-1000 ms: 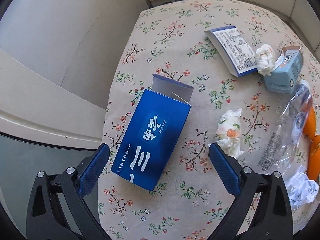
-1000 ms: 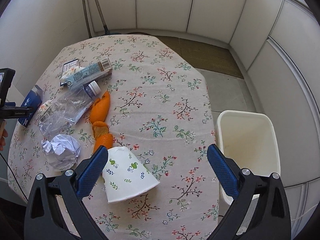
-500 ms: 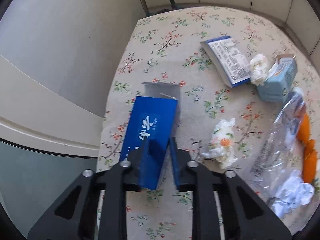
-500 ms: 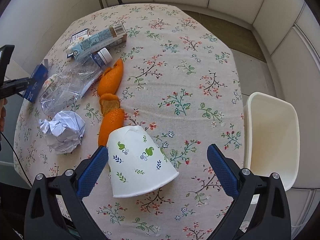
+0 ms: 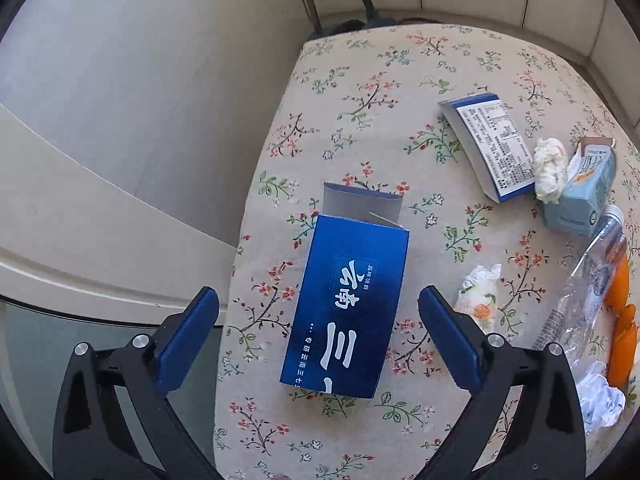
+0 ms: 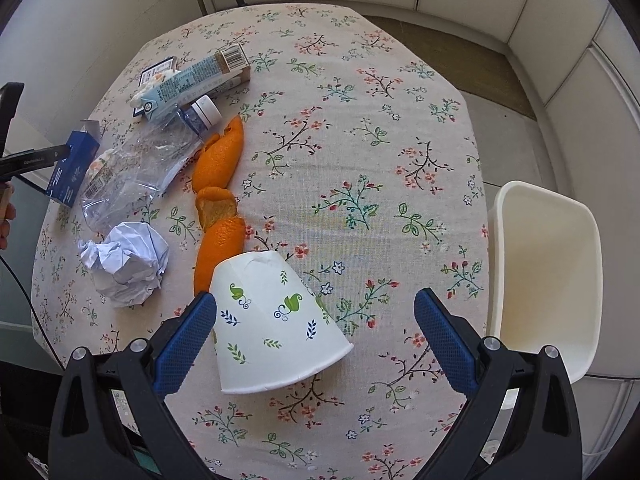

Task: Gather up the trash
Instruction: 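Grasp the blue box with the left tool and lift it, then grasp the white paper cup with the right tool and drop it into the bin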

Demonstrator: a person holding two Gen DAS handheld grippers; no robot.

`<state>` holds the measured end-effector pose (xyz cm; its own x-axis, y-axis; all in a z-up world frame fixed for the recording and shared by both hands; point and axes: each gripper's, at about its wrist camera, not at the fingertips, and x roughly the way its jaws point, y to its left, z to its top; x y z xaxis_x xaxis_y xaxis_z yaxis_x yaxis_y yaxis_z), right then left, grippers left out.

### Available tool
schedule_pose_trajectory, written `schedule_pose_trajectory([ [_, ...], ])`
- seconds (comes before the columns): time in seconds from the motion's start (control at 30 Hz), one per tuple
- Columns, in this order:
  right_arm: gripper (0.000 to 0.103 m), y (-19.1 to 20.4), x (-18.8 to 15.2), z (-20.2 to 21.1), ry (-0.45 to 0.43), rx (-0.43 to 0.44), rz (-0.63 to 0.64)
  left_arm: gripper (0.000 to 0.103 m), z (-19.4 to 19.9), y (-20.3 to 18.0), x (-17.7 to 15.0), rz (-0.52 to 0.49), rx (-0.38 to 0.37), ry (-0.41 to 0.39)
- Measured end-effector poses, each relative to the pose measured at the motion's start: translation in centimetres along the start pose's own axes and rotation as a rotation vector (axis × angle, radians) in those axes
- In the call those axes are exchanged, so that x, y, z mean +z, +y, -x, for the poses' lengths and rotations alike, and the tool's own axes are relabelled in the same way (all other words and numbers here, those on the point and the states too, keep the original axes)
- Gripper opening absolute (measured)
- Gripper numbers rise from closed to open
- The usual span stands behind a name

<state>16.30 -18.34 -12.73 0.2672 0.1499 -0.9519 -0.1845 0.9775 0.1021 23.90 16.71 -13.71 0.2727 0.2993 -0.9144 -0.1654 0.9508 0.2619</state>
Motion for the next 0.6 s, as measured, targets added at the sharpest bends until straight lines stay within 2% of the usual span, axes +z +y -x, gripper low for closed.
schedule_pose_trajectory([
  [0.17,0.096,0.0,0.2,-0.8,0.022,0.005,0.002,0.093,-2.4,0.2,0.3,0.012,-0.015,0.031],
  [0.2,0.096,0.1,0.2,-0.9,0.026,0.007,0.005,0.084,-2.7,0.2,0.3,0.014,-0.023,0.037],
  [0.23,0.096,0.2,0.3,-1.1,0.031,0.009,0.008,0.066,-3.1,0.2,0.3,0.019,-0.052,0.057],
  [0.27,0.096,0.4,0.3,-1.3,0.036,0.011,0.014,0.057,-3.5,0.0,0.1,0.023,-0.083,0.081],
  [0.33,0.096,0.7,0.3,-1.6,0.048,0.01,0.028,0.054,-3.6,-0.4,-0.1,0.008,-0.097,0.097],
  [0.43,0.096,1.2,0.2,-2.1,0.072,0.004,0.052,0.053,-2.6,-0.9,-0.3,0.006,-0.125,0.081],
  [0.6,0.096,1.4,0.1,-2.5,0.083,0.004,0.062,0.053,2.6,-0.9,-0.3,0.04,-0.183,-0.035],
])
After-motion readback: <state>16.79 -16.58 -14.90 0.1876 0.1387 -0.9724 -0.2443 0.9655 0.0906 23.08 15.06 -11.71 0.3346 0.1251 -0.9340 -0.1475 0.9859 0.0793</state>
